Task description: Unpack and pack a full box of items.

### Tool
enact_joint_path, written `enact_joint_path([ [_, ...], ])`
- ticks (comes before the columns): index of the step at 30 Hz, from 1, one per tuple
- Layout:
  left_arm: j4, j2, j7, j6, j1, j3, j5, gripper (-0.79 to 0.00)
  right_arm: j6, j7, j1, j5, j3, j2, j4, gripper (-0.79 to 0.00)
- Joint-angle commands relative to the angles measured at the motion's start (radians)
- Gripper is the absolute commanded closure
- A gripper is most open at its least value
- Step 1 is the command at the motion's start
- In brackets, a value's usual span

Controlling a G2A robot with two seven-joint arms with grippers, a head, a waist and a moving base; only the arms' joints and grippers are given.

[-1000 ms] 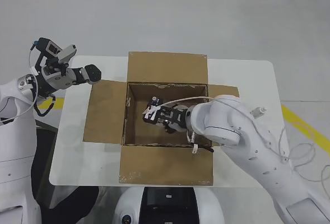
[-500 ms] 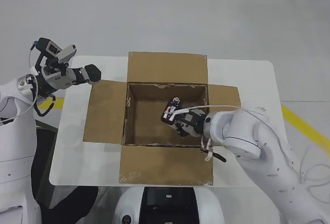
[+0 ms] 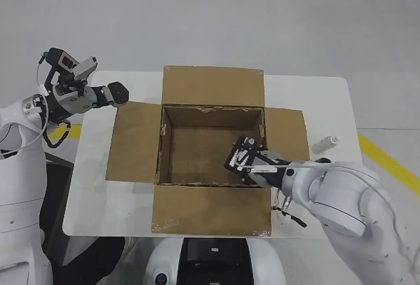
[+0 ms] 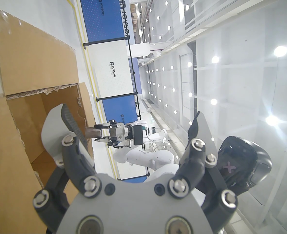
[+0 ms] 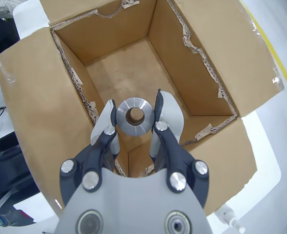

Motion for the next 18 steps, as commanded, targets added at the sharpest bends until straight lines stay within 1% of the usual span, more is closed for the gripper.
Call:
enact_joint_path([
  [1,0.000,0.000,0.000,0.000,0.000,0.000,0.000,-0.785,0.008,0.006,-0.022,-0.006,0.022,0.005,-0.026,0.000],
  [7,0.000,0.000,0.000,0.000,0.000,0.000,0.000,-0.785,0.012,-0.003,-0.120,-0.002,0.108,0.021,-0.091,0.000],
  [11,0.000,0.000,0.000,0.000,0.000,0.000,0.000,-0.785,-0.007,-0.052,-0.176,0.002,0.156,0.029,-0.091,0.000],
  [14,0.000,0.000,0.000,0.000,0.000,0.000,0.000,-0.785,-0.002,-0.093,-0.217,-0.013,0.188,0.034,-0.091,0.000],
  [18,0.000,0.000,0.000,0.000,0.000,0.000,0.000,-0.785,-0.005,-0.150,-0.285,-0.012,0.259,0.042,-0.091,0.000],
])
